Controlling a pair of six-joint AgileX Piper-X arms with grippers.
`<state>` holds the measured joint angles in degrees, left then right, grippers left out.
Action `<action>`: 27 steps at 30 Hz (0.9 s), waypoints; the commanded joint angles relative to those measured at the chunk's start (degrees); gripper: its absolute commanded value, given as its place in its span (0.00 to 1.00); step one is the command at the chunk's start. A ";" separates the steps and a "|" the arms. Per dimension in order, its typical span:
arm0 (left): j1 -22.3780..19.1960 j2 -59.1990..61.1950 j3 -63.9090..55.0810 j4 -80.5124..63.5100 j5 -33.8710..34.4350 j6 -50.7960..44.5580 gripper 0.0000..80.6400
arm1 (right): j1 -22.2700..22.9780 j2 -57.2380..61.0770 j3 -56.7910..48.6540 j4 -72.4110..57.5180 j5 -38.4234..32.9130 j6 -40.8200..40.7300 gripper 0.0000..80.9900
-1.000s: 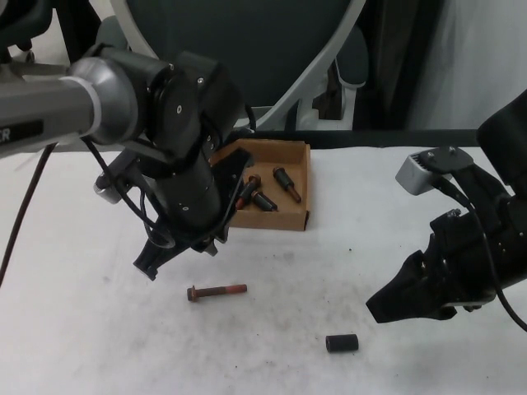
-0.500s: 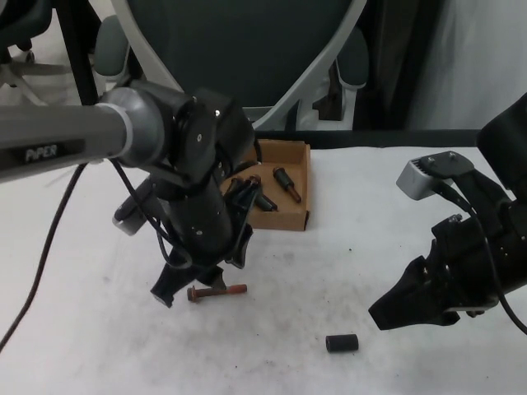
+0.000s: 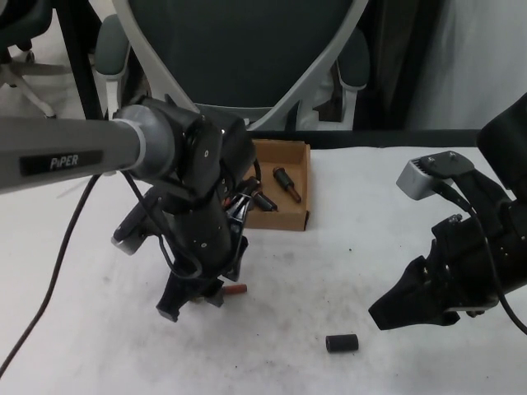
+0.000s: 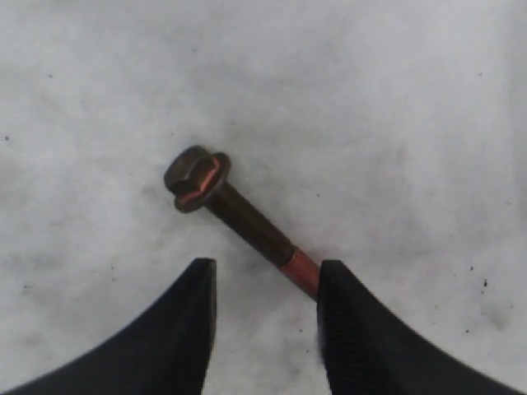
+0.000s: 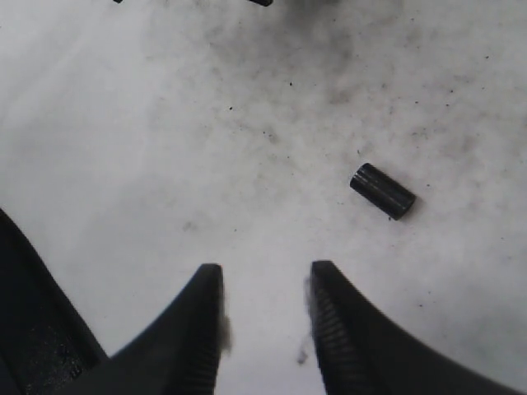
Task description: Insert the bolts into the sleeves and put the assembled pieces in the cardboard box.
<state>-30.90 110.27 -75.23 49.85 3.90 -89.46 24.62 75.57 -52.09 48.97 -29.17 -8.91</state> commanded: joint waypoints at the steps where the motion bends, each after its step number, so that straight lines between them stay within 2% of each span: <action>1: 0.75 -0.10 -0.55 0.42 -4.35 -0.38 0.47 | 0.05 -0.67 -0.05 0.25 -1.98 -0.56 0.42; 7: 2.28 0.32 -0.55 0.42 -5.95 -0.20 0.47 | 0.05 -0.67 -0.05 0.25 -3.61 -0.56 0.42; 16: 2.34 2.92 -0.55 0.68 -2.05 1.01 0.47 | 0.05 -0.67 -0.05 0.25 -3.61 -0.56 0.42; 24: 3.02 4.62 -0.55 0.73 -5.92 19.15 0.47 | 0.05 -0.67 -0.05 0.25 -3.61 -0.56 0.42; 27: 3.16 4.61 -0.55 1.16 -7.98 26.88 0.44 | 0.05 -0.67 -0.05 0.25 -3.61 -0.56 0.42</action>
<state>-28.36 113.48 -76.05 50.58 0.71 -71.16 24.62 75.57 -52.09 48.97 -32.04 -8.91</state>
